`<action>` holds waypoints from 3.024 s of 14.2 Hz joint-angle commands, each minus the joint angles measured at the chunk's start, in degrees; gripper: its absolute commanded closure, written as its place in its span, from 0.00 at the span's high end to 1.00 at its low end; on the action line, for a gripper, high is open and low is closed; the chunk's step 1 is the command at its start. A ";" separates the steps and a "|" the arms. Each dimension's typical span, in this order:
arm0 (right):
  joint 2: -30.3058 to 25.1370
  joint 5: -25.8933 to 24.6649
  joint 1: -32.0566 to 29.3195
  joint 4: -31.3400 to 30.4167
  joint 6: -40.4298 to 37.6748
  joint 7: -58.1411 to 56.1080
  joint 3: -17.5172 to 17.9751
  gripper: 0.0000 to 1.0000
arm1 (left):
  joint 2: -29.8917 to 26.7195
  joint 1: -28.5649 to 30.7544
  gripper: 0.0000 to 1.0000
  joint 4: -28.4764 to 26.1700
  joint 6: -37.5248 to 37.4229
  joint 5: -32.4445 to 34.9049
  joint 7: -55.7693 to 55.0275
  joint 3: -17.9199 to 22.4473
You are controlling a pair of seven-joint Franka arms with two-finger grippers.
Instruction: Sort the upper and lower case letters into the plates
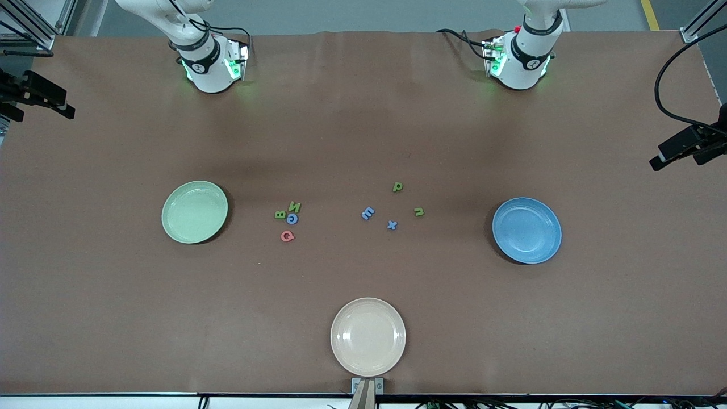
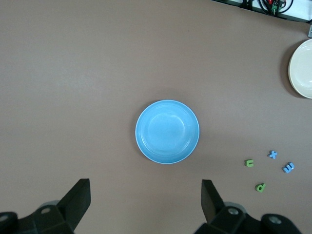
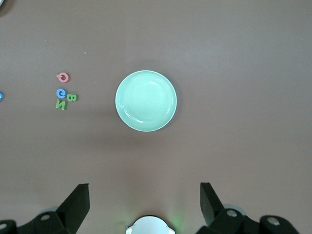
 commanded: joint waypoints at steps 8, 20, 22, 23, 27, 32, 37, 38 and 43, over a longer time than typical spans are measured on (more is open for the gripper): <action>-1.43 1.16 -0.43 -1.43 0.14 1.10 0.34 1.00 | 0.48 -0.57 1.00 0.57 -4.11 -0.95 -2.78 -3.75; 12.61 0.81 -2.54 3.49 6.45 0.13 0.16 1.00 | 3.19 -0.84 1.00 -16.74 16.68 -0.60 -40.64 -26.79; 17.09 1.07 -3.33 3.32 10.94 -0.13 0.25 1.00 | 7.66 -1.71 1.00 -16.48 19.08 0.45 -46.19 -27.84; 18.25 0.73 -2.98 3.31 11.74 -0.39 0.25 1.00 | 10.12 -2.24 1.00 -16.66 21.43 3.50 -47.95 -27.94; 18.78 3.87 0.52 -1.94 18.66 7.72 0.42 1.00 | 19.62 -6.44 1.00 -16.75 26.99 9.05 -52.18 -27.94; 23.86 4.06 12.82 -7.76 32.74 30.60 0.51 1.00 | 26.83 -12.96 1.00 -16.48 38.58 12.67 -55.62 -27.85; 32.04 4.06 22.23 -7.85 43.98 43.44 0.51 1.00 | 32.29 -15.69 1.00 -15.96 41.06 21.70 -63.68 -27.85; 33.88 4.06 23.46 -7.85 46.26 45.98 0.51 1.00 | 33.25 -15.78 1.00 -15.96 41.14 23.99 -65.53 -27.85; 40.66 3.89 28.13 -7.85 54.10 51.90 0.34 1.00 | 35.72 -15.51 1.00 -15.78 45.27 26.21 -68.19 -27.59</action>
